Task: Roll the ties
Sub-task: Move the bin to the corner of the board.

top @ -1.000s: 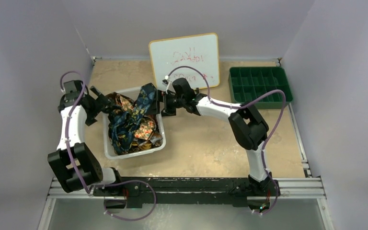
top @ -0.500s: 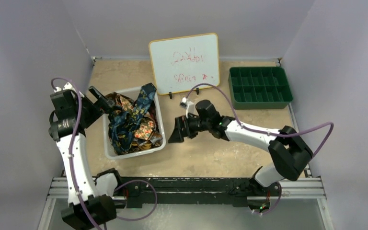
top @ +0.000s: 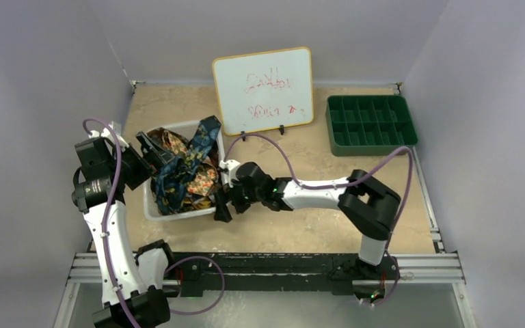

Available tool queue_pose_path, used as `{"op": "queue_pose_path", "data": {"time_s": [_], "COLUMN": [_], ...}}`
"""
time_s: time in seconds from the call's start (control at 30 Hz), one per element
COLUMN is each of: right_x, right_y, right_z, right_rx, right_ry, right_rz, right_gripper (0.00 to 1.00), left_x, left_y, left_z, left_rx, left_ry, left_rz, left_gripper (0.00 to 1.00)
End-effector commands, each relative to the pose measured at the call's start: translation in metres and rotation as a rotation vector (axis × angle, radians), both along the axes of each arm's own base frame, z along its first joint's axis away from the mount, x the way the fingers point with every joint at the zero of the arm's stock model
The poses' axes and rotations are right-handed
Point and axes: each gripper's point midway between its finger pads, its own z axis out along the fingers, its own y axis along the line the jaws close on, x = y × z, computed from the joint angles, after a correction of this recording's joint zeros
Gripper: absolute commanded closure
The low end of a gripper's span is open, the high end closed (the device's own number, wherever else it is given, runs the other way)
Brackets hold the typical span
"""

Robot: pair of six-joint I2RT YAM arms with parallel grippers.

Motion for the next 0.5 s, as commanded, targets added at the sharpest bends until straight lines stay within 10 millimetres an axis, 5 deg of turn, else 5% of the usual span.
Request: {"op": "queue_pose_path", "data": {"time_s": [0.0,0.2,0.3,0.47], "right_x": [0.054,0.087,0.096,0.123], "right_y": [0.06,0.112,0.136,0.114], "right_z": [0.064,0.071,0.075,0.086], "right_rx": [0.206,0.268,0.299,0.278], "right_ry": [-0.053,0.064,0.071,0.032], "right_rz": [-0.22,-0.341,-0.239,-0.219], "right_gripper": [0.01,0.01,0.01,0.01], "left_x": [0.003,0.008,0.015,0.022], "left_y": [0.009,0.026,0.025,0.016], "left_z": [0.015,0.017,0.004,-0.019], "left_rx": [0.027,0.058,0.027,-0.044], "left_ry": [-0.041,-0.042,-0.027,0.028], "left_rz": [0.063,0.164,0.161,0.113], "left_gripper": [0.0,0.0,0.0,0.0]}}
